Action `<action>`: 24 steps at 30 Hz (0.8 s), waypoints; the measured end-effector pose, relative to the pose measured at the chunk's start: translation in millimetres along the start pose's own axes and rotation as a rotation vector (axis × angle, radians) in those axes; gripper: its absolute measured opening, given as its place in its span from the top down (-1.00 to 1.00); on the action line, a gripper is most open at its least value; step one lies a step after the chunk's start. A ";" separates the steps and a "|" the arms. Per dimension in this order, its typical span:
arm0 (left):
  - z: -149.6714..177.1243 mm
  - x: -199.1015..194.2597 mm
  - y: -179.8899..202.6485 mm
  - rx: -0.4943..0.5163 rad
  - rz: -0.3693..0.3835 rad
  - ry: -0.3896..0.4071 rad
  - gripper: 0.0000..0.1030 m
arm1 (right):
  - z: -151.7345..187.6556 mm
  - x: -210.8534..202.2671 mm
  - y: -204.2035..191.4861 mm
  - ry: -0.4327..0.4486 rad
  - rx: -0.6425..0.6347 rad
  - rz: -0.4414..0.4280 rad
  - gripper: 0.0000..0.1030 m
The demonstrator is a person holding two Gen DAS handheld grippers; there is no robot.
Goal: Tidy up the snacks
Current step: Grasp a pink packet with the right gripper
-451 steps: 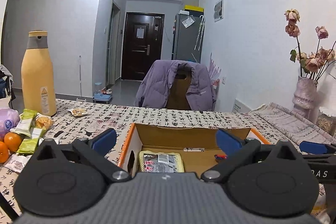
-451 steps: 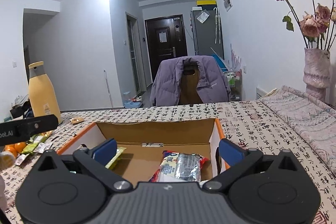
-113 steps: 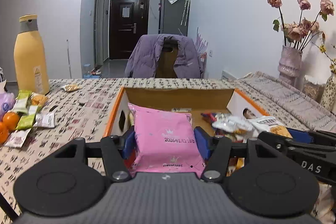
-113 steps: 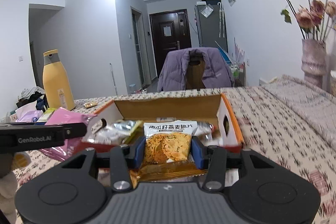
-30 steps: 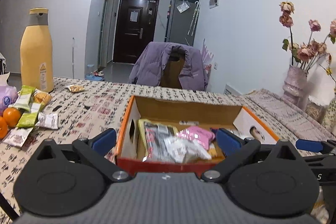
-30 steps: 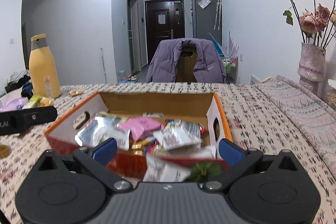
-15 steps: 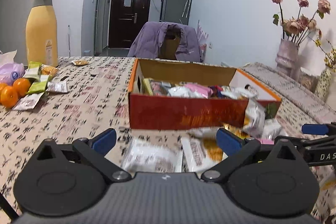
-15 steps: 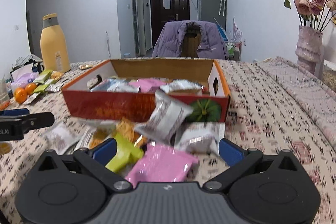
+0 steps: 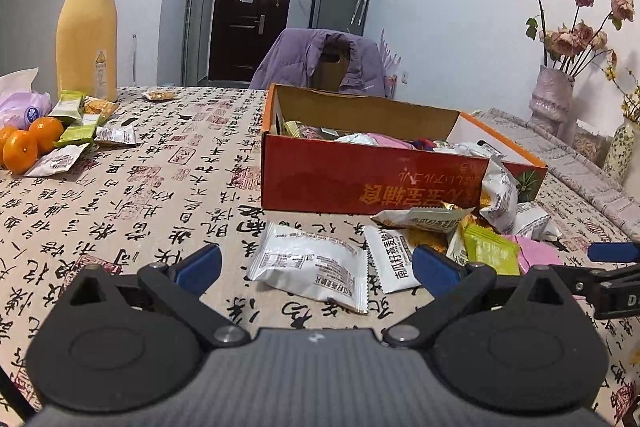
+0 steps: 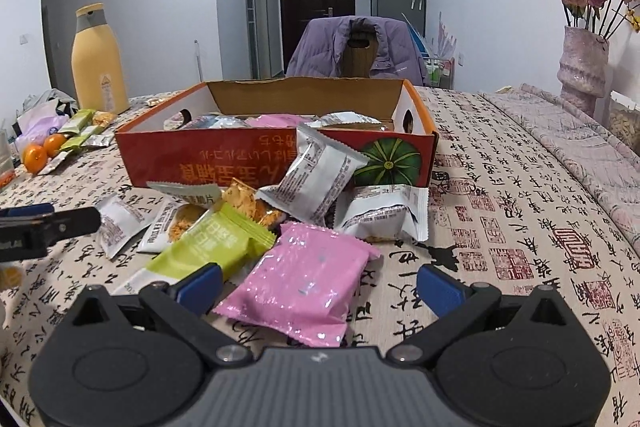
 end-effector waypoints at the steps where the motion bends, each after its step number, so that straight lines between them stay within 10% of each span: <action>1: 0.2 -0.1 0.1 0.000 0.000 0.001 -1.00 | -1.7 2.2 0.2 -0.005 0.001 0.005 -1.00; 13: 1.4 -0.2 -1.3 -0.018 0.012 0.001 -1.00 | -8.8 37.3 -1.6 -0.103 0.014 0.078 -1.00; 24: 1.6 0.5 -2.9 -0.029 0.011 -0.004 -1.00 | -1.5 29.7 -1.7 -0.059 0.022 0.042 -0.26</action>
Point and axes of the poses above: each gripper's, at about its wrist camera, not at the fingertips, and x roughly the way its jaws point, y to its right, z to its underside, the point moved 5 cm from there along x, roughly the way its jaws point, and after that the axes turned 8 degrees about -y, right-handed, at the moved point
